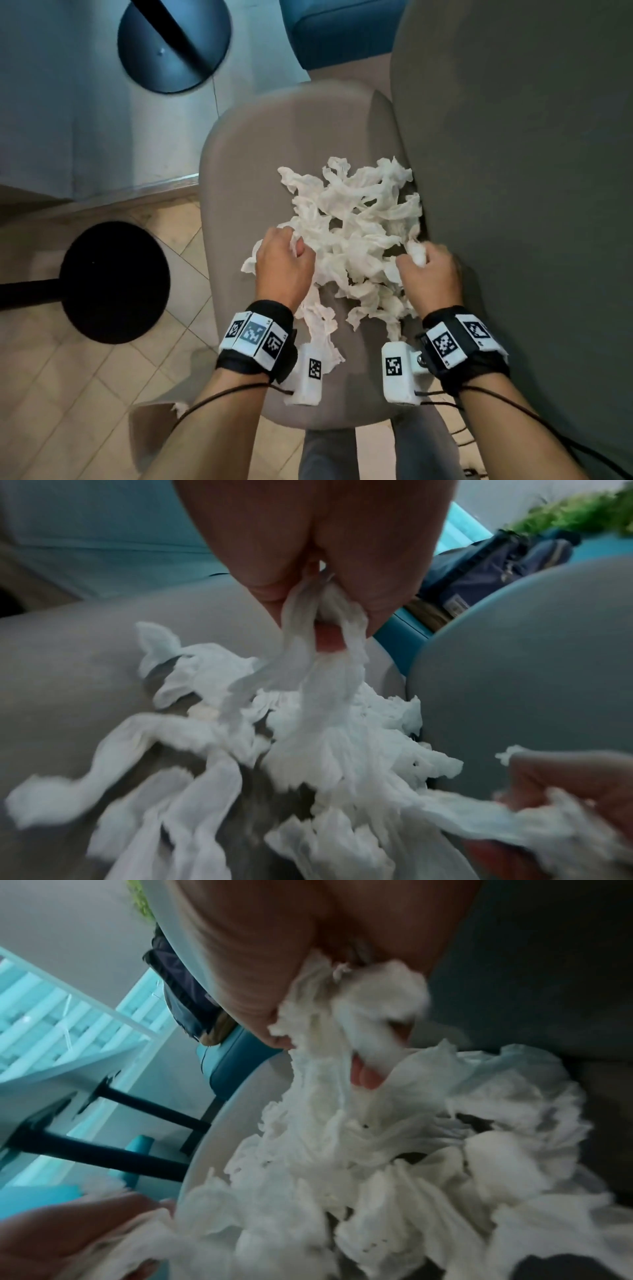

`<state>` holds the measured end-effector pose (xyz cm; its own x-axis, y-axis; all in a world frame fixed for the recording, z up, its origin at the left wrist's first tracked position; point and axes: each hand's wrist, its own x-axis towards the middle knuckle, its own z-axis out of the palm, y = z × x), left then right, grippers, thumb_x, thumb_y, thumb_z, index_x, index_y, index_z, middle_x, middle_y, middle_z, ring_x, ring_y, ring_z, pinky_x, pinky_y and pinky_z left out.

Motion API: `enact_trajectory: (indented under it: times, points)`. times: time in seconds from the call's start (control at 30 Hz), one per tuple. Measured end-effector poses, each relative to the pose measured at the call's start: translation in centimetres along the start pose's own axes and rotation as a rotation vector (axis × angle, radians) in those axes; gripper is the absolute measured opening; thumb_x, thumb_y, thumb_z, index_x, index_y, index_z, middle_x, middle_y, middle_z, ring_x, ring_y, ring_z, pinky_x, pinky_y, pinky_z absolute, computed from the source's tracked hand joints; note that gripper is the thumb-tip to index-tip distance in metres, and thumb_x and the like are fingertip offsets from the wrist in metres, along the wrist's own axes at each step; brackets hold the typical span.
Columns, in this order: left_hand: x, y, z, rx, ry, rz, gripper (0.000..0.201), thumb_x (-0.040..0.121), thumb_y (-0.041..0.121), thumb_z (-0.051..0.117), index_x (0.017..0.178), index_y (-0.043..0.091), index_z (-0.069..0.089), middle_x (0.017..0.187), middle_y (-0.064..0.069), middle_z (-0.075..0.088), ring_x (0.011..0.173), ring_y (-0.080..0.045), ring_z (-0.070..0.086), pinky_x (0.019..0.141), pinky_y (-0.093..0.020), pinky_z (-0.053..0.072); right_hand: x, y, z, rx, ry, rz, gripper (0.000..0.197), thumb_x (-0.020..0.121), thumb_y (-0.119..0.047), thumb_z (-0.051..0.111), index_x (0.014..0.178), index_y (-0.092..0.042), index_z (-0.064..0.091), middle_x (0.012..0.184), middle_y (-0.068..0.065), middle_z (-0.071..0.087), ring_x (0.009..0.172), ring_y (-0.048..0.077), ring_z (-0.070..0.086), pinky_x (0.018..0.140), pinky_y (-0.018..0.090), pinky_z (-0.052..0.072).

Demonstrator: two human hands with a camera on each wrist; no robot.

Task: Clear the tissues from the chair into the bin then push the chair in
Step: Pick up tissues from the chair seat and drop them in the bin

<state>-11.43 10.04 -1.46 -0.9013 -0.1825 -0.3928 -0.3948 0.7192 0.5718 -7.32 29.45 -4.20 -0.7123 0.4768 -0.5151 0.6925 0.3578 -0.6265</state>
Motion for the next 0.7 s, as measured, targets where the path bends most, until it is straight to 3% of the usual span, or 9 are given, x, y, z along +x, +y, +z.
enact_trajectory:
  times: [0.07, 0.17, 0.27, 0.33, 0.4, 0.47, 0.57, 0.63, 0.7]
  points:
    - [1.0, 0.4, 0.0, 0.049, -0.071, 0.0, 0.004, 0.094, 0.017, 0.049, 0.096, 0.015, 0.052, 0.09, 0.001, 0.055, 0.085, -0.022, 0.054, 0.072, -0.034, 0.044, 0.1, -0.7, 0.3, 0.035, 0.022, -0.022, 0.009, 0.08, -0.012, 0.057, 0.073, -0.014, 0.051, 0.079, 0.01, 0.059, 0.072, 0.026, 0.055, 0.068, 0.04, 0.05]
    - [2.5, 0.7, 0.8, 0.206, -0.252, 0.019, 0.038, 0.091, 0.016, 0.045, 0.125, 0.033, 0.041, 0.094, -0.005, 0.063, 0.084, -0.027, 0.059, 0.078, -0.045, 0.053, 0.6, -2.1, 1.2, 0.025, -0.042, -0.052, 0.018, 0.086, -0.009, 0.054, 0.097, -0.023, 0.053, 0.089, -0.001, 0.06, 0.082, 0.025, 0.059, 0.069, 0.033, 0.051]
    - [3.7, 0.4, 1.9, 0.39, -0.406, 0.068, 0.058, 0.089, 0.015, 0.05, 0.143, 0.028, 0.036, 0.122, -0.007, 0.059, 0.106, -0.028, 0.059, 0.086, -0.04, 0.05, 1.4, -2.9, 2.5, -0.132, -0.2, -0.049, 0.044, 0.084, -0.024, 0.054, 0.123, -0.04, 0.045, 0.125, 0.0, 0.058, 0.109, 0.027, 0.059, 0.091, 0.039, 0.049]
    - [4.3, -0.1, 2.3, 0.492, -0.42, 0.08, 0.045, 0.093, 0.018, 0.052, 0.138, 0.02, 0.049, 0.129, -0.009, 0.054, 0.117, -0.03, 0.055, 0.09, -0.038, 0.045, 2.0, -2.7, 3.2, -0.272, -0.275, 0.014, 0.051, 0.082, -0.037, 0.06, 0.131, -0.039, 0.045, 0.134, 0.001, 0.053, 0.118, 0.028, 0.054, 0.094, 0.038, 0.046]
    - [4.5, -0.6, 2.2, 0.489, -0.358, 0.086, 0.028, 0.095, 0.017, 0.052, 0.12, 0.013, 0.064, 0.116, -0.011, 0.058, 0.109, -0.03, 0.058, 0.078, -0.034, 0.042, 2.4, -2.2, 3.8, -0.352, -0.273, 0.05, 0.035, 0.081, -0.037, 0.061, 0.116, -0.029, 0.062, 0.12, 0.006, 0.062, 0.103, 0.03, 0.058, 0.083, 0.035, 0.047]
    - [4.3, -0.8, 1.6, 0.403, -0.307, 0.067, 0.02, 0.097, 0.018, 0.051, 0.108, 0.011, 0.066, 0.104, -0.008, 0.058, 0.096, -0.026, 0.057, 0.073, -0.031, 0.037, 2.3, -2.0, 3.9, -0.41, -0.26, 0.065, 0.02, 0.084, -0.029, 0.056, 0.094, -0.017, 0.069, 0.103, 0.01, 0.067, 0.088, 0.031, 0.06, 0.073, 0.032, 0.046]
    - [3.7, -1.0, 0.0, 0.259, -0.239, 0.018, 0.032, 0.103, 0.035, 0.044, 0.101, 0.009, 0.063, 0.097, -0.006, 0.058, 0.091, -0.026, 0.054, 0.073, -0.029, 0.034, 2.2, -1.3, 3.6, -0.295, -0.238, 0.109, 0.026, 0.084, -0.034, 0.049, 0.08, -0.013, 0.064, 0.097, 0.011, 0.064, 0.087, 0.033, 0.06, 0.076, 0.035, 0.049]
    - [3.3, -1.0, -0.9, 0.195, -0.184, 0.007, 0.041, 0.104, 0.041, 0.041, 0.092, 0.007, 0.059, 0.091, -0.007, 0.06, 0.084, -0.025, 0.051, 0.067, -0.031, 0.032, 1.8, -1.1, 3.1, -0.165, -0.164, 0.097, 0.028, 0.08, -0.038, 0.047, 0.063, -0.016, 0.053, 0.092, 0.014, 0.063, 0.085, 0.034, 0.06, 0.076, 0.037, 0.05]
    - [2.9, -0.9, -1.8, 0.108, -0.119, -0.001, 0.042, 0.102, 0.04, 0.044, 0.085, 0.004, 0.058, 0.086, -0.008, 0.06, 0.076, -0.021, 0.05, 0.058, -0.029, 0.032, 1.1, -0.9, 2.3, -0.065, -0.076, 0.061, 0.025, 0.077, -0.034, 0.051, 0.059, -0.016, 0.051, 0.09, 0.013, 0.062, 0.082, 0.032, 0.059, 0.075, 0.036, 0.05]
